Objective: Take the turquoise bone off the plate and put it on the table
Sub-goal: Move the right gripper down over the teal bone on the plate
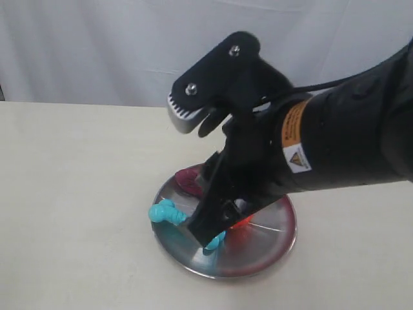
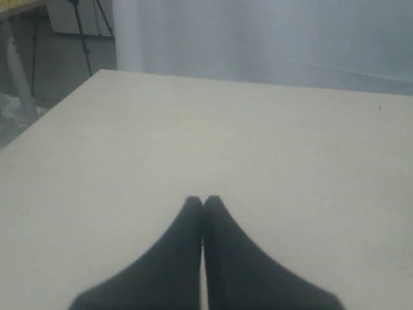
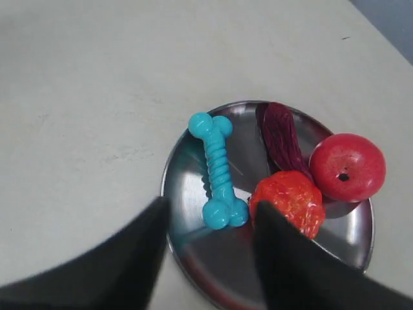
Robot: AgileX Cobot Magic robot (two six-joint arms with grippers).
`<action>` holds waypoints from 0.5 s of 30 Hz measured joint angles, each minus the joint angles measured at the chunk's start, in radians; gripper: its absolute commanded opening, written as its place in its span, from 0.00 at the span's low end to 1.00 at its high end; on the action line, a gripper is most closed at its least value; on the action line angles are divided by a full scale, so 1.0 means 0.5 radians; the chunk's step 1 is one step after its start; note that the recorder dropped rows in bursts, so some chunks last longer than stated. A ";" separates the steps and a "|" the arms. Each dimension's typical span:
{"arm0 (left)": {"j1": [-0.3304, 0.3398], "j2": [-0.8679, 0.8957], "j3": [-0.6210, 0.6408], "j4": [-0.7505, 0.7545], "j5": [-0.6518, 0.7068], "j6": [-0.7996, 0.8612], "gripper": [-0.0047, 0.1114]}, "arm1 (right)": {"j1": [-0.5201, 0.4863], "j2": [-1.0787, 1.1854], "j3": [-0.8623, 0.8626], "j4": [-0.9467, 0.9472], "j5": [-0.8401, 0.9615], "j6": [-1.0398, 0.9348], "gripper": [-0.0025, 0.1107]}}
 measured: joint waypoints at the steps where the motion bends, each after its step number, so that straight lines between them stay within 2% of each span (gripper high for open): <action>1: 0.000 0.000 0.000 0.000 0.000 0.000 0.04 | 0.000 0.037 0.000 0.003 0.003 -0.004 0.95; 7: 0.000 0.000 0.000 0.000 0.000 0.000 0.04 | 0.000 0.176 0.000 0.003 -0.026 -0.019 0.87; 9: 0.000 0.000 0.000 0.000 0.000 0.000 0.04 | 0.000 0.200 0.000 0.003 -0.067 -0.045 0.81; 12: 0.000 0.000 0.000 0.000 0.000 0.000 0.04 | -0.009 0.274 -0.011 0.007 -0.082 -0.073 0.59; 15: 0.000 0.000 0.000 0.000 0.000 0.000 0.04 | -0.122 0.401 -0.090 0.057 -0.090 -0.044 0.49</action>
